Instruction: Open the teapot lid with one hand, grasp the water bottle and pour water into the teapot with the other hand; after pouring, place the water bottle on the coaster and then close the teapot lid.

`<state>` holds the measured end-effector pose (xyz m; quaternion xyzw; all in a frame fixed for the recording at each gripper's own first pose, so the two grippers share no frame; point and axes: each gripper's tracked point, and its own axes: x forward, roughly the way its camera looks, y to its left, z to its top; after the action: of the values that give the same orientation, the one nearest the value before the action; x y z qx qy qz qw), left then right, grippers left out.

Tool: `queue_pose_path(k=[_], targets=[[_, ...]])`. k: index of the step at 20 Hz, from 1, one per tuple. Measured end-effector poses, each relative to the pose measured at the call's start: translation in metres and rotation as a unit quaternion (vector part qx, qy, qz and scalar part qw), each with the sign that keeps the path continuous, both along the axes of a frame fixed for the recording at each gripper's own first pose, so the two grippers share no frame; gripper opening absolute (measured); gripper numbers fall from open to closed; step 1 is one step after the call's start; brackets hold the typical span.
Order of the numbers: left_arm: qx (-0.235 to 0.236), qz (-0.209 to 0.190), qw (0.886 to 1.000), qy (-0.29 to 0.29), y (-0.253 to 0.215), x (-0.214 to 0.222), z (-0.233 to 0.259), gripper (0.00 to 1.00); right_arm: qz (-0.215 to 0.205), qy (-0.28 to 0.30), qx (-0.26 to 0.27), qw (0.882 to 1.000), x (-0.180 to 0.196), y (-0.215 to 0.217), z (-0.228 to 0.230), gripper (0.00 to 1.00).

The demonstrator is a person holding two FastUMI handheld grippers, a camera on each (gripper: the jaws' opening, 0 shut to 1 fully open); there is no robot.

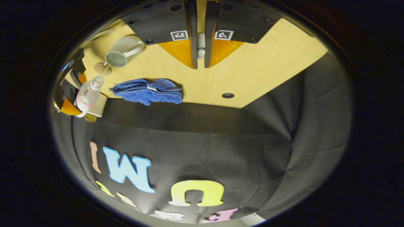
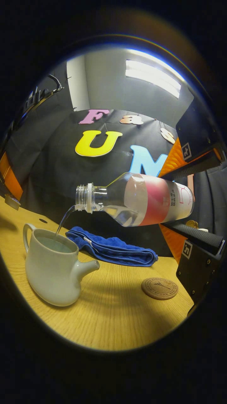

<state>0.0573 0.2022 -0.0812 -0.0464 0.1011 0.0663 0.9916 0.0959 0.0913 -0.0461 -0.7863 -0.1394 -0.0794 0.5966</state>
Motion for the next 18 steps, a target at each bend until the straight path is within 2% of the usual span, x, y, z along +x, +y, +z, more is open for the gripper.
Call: queue_pose_path(k=[18], targets=[[0.004, -0.008, 1.000, 0.008, -0.0058, 0.0010, -0.0036, 0.17, 0.001, -0.019, -0.029, 0.999, 0.0022, 0.0004, 0.0052, 0.77]])
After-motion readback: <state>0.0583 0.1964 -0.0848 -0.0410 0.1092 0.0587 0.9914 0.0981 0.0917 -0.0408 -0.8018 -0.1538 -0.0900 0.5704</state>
